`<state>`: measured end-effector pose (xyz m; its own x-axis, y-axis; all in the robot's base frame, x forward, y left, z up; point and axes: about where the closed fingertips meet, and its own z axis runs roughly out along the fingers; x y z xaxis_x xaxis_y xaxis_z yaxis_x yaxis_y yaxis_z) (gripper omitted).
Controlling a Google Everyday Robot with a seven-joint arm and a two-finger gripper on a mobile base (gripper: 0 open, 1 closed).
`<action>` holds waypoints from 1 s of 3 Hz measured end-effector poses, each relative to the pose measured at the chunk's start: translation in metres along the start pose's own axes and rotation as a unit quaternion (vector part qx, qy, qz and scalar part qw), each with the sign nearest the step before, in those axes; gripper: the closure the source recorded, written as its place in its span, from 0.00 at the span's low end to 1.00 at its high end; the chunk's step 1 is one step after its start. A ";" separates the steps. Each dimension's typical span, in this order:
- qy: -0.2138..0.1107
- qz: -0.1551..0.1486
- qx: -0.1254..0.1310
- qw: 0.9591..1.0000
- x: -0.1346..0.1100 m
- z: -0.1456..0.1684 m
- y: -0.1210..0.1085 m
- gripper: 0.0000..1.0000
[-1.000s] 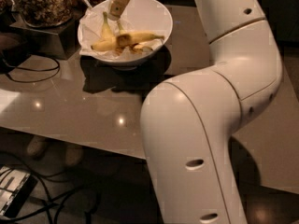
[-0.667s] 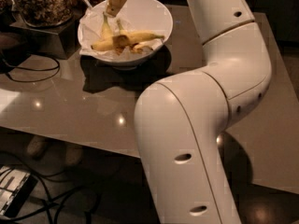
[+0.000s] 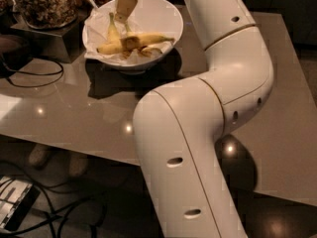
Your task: Pick banana from white bowl
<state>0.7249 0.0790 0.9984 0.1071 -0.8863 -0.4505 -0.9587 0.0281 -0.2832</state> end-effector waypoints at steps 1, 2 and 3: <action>0.034 0.004 -0.006 0.999 0.019 0.022 -0.005 0.46; 0.060 0.006 -0.015 0.998 0.034 0.040 -0.007 0.49; 0.079 0.002 -0.020 0.997 0.045 0.050 -0.008 0.48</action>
Offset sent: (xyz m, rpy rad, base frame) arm 0.0512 -0.0551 -0.0302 -0.2966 0.2287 0.0015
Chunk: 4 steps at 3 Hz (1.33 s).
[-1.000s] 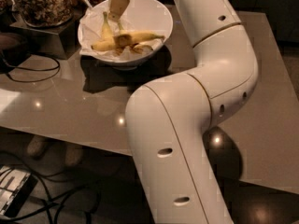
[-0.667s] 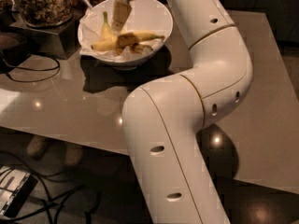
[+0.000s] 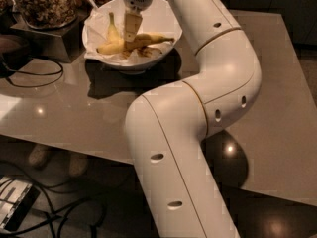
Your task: Pick banana from white bowl
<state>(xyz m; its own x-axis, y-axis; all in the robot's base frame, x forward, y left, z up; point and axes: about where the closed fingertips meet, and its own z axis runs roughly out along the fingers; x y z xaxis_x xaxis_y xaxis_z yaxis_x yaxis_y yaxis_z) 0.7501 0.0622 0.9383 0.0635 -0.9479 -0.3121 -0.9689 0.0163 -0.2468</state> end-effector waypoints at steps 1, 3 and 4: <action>0.013 -0.006 -0.004 1.000 0.005 0.006 0.000 0.46; 0.032 -0.016 -0.021 0.999 0.016 0.025 0.002 0.43; 0.037 -0.020 -0.028 0.999 0.019 0.031 0.004 0.42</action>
Offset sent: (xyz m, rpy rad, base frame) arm 0.0167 -0.0446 0.0107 -0.1876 0.2107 0.0552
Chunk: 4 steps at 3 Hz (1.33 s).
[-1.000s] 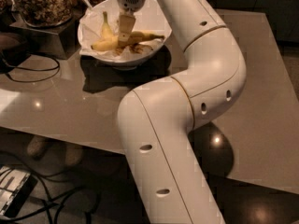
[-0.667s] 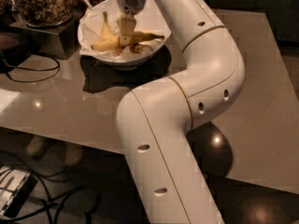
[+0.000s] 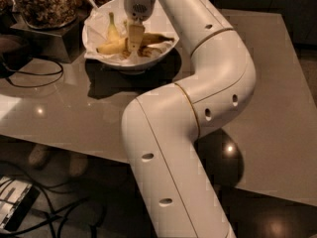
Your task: Pick banana from white bowl
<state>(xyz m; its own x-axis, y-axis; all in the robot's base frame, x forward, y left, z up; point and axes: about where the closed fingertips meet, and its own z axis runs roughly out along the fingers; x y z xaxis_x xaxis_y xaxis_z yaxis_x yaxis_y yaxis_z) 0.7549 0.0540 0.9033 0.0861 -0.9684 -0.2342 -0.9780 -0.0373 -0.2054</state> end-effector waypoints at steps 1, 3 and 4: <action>-0.001 -0.007 -0.004 1.000 0.000 0.002 0.001 0.61; -0.004 -0.018 0.000 1.000 -0.006 -0.007 0.003 1.00; -0.019 -0.017 0.017 1.000 -0.010 -0.006 -0.007 1.00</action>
Offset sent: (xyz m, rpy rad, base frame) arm -0.0005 -0.0166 0.0510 -0.0725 0.1142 0.0840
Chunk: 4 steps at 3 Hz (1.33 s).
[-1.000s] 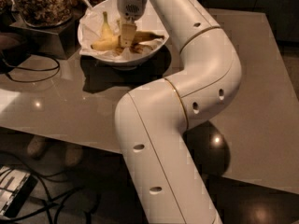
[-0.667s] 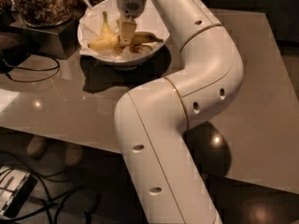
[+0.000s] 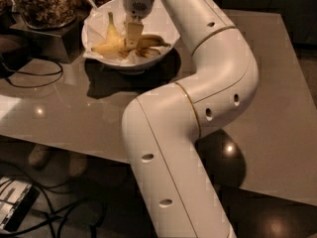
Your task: Pick banana from white bowl
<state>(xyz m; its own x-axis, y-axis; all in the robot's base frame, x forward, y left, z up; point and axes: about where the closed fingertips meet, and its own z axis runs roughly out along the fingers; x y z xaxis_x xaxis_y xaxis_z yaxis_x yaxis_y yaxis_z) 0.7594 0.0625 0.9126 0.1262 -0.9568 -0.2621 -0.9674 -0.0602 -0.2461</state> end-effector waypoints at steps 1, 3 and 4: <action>-0.028 -0.001 0.019 0.999 -0.002 -0.020 -0.003 1.00; -0.074 -0.013 0.084 0.994 -0.001 -0.094 -0.005 1.00; -0.077 -0.014 0.089 0.993 -0.003 -0.100 -0.005 1.00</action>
Offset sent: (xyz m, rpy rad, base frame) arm -0.0612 -0.0337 0.0755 0.1353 -0.1328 0.0058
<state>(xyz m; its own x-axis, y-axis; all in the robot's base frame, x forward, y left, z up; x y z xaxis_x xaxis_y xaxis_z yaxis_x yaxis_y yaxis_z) 0.7419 0.0371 1.0079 0.1979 -0.8998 -0.3889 -0.9108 -0.0222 -0.4122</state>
